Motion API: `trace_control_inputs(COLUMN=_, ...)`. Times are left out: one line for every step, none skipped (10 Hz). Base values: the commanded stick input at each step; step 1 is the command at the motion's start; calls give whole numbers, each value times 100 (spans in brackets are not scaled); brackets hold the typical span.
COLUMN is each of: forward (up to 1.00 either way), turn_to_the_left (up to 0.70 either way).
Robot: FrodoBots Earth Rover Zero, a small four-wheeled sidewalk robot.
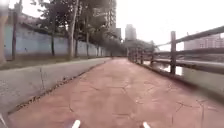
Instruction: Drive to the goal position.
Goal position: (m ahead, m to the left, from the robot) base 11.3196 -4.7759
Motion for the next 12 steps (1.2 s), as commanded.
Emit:
trace_control_inputs(forward=70, turn_to_the_left=0)
trace_control_inputs(forward=70, turn_to_the_left=0)
trace_control_inputs(forward=70, turn_to_the_left=0)
trace_control_inputs(forward=70, turn_to_the_left=0)
trace_control_inputs(forward=70, turn_to_the_left=0)
trace_control_inputs(forward=70, turn_to_the_left=0)
trace_control_inputs(forward=70, turn_to_the_left=0)
trace_control_inputs(forward=70, turn_to_the_left=0)
trace_control_inputs(forward=70, turn_to_the_left=0)
trace_control_inputs(forward=70, turn_to_the_left=0)
trace_control_inputs(forward=70, turn_to_the_left=-2)
trace_control_inputs(forward=70, turn_to_the_left=-3)
